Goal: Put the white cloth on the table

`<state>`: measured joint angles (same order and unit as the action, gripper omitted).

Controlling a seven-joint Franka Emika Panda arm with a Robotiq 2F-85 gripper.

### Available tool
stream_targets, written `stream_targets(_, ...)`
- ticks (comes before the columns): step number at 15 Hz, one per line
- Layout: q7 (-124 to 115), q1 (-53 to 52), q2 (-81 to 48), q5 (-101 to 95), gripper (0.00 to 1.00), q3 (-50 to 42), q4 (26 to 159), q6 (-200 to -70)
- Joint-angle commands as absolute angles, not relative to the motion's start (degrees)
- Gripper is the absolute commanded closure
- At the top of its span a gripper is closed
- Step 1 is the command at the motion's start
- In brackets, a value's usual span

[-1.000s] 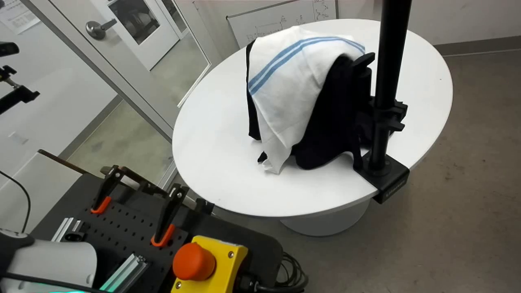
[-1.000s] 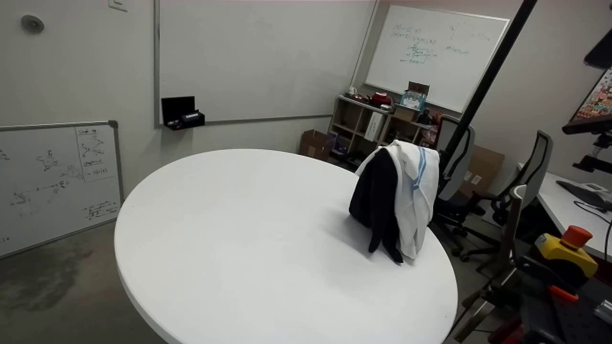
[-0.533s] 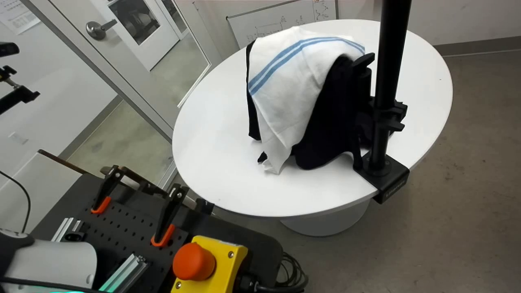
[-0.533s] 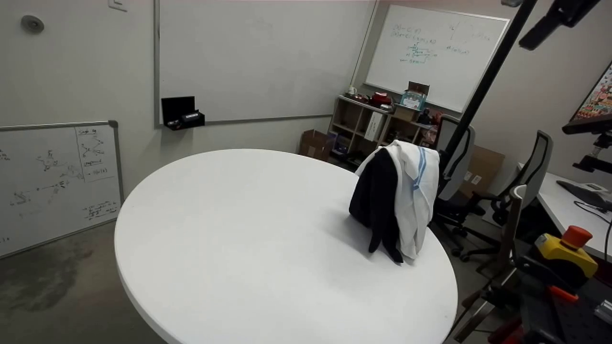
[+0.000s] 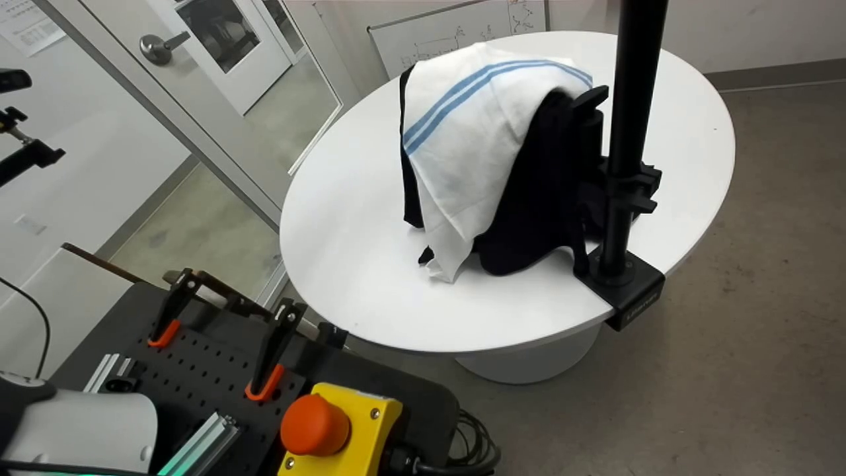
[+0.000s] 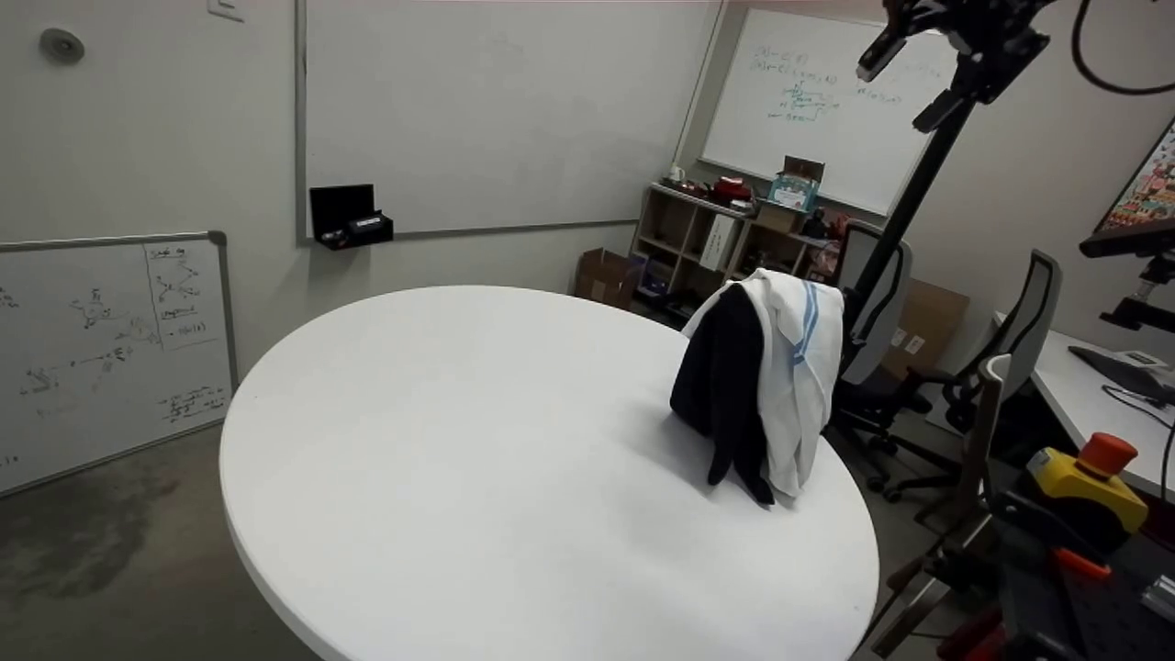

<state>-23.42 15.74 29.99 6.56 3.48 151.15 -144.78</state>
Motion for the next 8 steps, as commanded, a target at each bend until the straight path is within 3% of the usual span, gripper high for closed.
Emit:
stream_targets(1, -22.73, 15.56, 18.21, 6.49, 0.0, -0.56, 145.18, -147.55)
stream_targets(8, -24.69, 14.74, 0.43, 4.36, 0.0, -5.21, 133.4, -146.43)
